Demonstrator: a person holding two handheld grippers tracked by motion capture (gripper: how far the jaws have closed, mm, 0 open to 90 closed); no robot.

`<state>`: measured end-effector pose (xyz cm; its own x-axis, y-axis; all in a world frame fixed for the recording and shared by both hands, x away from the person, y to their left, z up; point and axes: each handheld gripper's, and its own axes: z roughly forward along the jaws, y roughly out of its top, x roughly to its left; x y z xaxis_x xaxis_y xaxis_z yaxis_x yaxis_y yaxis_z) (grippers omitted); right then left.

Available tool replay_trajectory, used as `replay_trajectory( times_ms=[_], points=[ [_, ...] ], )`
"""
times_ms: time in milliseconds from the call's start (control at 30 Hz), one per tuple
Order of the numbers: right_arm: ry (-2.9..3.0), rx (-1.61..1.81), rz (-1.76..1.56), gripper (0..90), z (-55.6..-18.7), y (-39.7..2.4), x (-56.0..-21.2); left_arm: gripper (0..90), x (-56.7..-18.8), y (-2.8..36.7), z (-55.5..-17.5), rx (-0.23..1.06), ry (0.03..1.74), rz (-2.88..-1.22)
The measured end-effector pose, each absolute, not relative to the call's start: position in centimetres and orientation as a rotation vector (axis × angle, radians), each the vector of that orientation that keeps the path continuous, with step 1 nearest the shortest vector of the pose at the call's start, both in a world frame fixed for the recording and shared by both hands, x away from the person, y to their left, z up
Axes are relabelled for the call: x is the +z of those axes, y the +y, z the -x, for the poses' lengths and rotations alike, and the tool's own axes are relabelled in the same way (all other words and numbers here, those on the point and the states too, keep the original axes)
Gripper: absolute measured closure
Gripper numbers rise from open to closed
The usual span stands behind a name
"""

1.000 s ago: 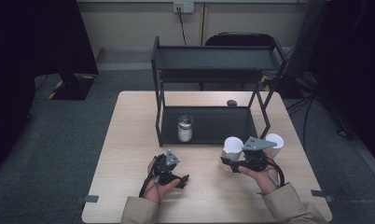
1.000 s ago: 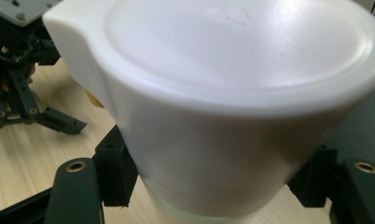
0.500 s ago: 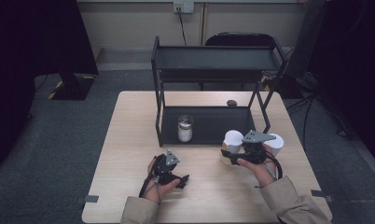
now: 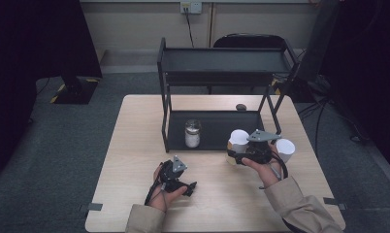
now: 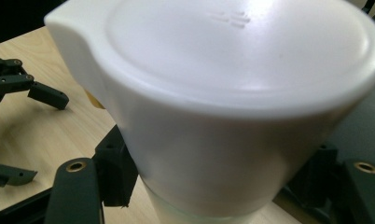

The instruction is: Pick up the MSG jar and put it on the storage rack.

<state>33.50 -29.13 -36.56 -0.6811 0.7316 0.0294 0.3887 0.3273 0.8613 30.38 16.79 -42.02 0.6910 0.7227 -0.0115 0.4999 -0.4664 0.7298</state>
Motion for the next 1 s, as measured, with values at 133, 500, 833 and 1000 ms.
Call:
replay_trajectory(
  times_ms=[133, 500, 833, 1000],
  points=[
    [2.228, 1.281, -0.979, 30.6, -33.8, -28.2, -36.6, 0.1, -42.0, 16.8, -30.4, 0.39, 0.931, -2.164],
    [2.226, 1.276, -0.976, 30.6, -34.9, -27.3, -36.6, 0.1, -42.0, 16.8, -30.4, 0.389, 0.931, -2.164],
    [2.217, 1.261, -0.995, 30.6, -35.7, -26.8, -36.6, 0.1, -42.0, 16.8, -30.4, 0.389, 0.932, -2.165],
    [2.219, 1.244, -0.998, 30.6, -36.3, -26.7, -36.5, 0.1, -42.0, 16.8, -30.4, 0.39, 0.931, -2.164]
  ],
)
